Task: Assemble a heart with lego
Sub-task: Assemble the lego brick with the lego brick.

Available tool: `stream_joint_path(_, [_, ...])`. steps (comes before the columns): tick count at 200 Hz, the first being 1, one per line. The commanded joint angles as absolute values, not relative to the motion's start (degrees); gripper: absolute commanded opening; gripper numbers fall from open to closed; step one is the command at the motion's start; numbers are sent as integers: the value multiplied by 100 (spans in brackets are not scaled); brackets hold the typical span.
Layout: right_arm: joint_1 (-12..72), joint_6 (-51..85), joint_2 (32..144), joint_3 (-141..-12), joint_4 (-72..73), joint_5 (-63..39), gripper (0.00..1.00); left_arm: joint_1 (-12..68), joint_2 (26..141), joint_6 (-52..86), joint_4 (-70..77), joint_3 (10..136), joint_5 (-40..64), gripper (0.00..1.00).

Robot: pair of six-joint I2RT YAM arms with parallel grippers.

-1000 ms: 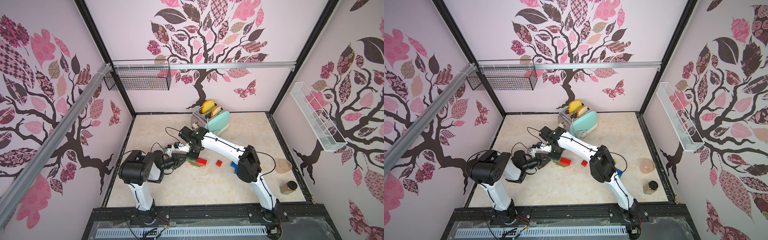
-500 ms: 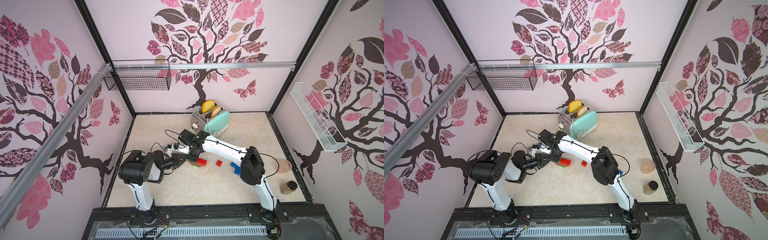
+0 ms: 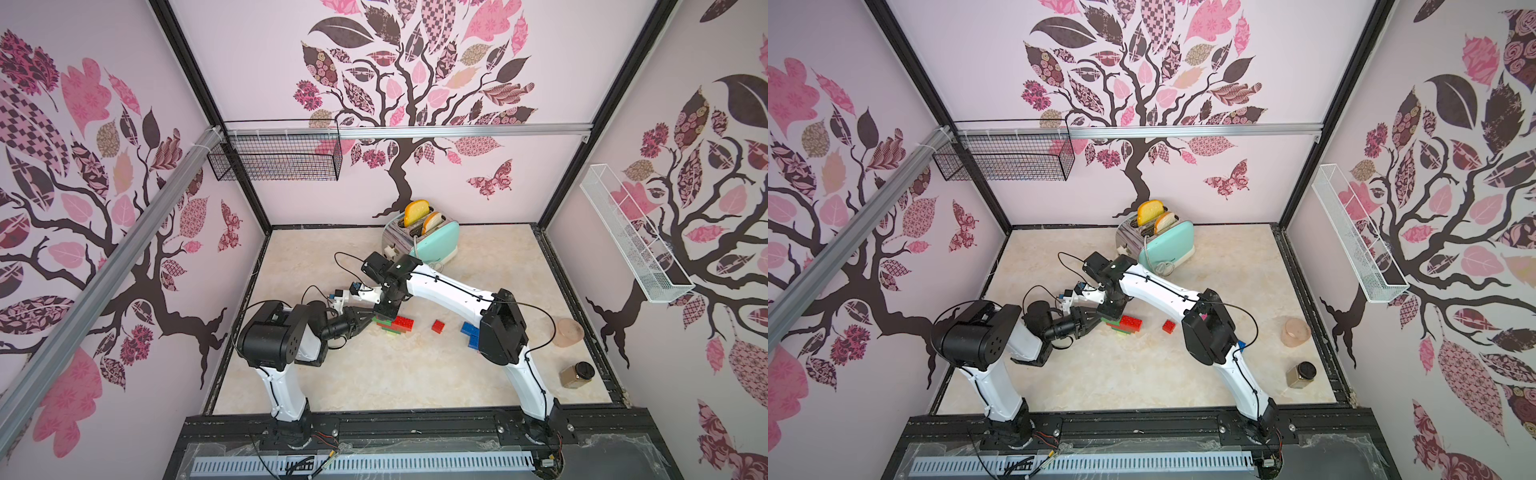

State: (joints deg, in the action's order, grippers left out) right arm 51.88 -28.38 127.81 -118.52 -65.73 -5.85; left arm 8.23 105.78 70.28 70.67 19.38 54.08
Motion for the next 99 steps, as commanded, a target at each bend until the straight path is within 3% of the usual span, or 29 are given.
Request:
stream_joint_path(1, [5314,-2936,13487,-11551,-6944,-1098,20,837,10605,6908,7198,1924,5410,13])
stream_joint_path(99, [5551,-2661,13305,-11133,-6379,95,19,846,10593,6921,7198,1918,5392,13])
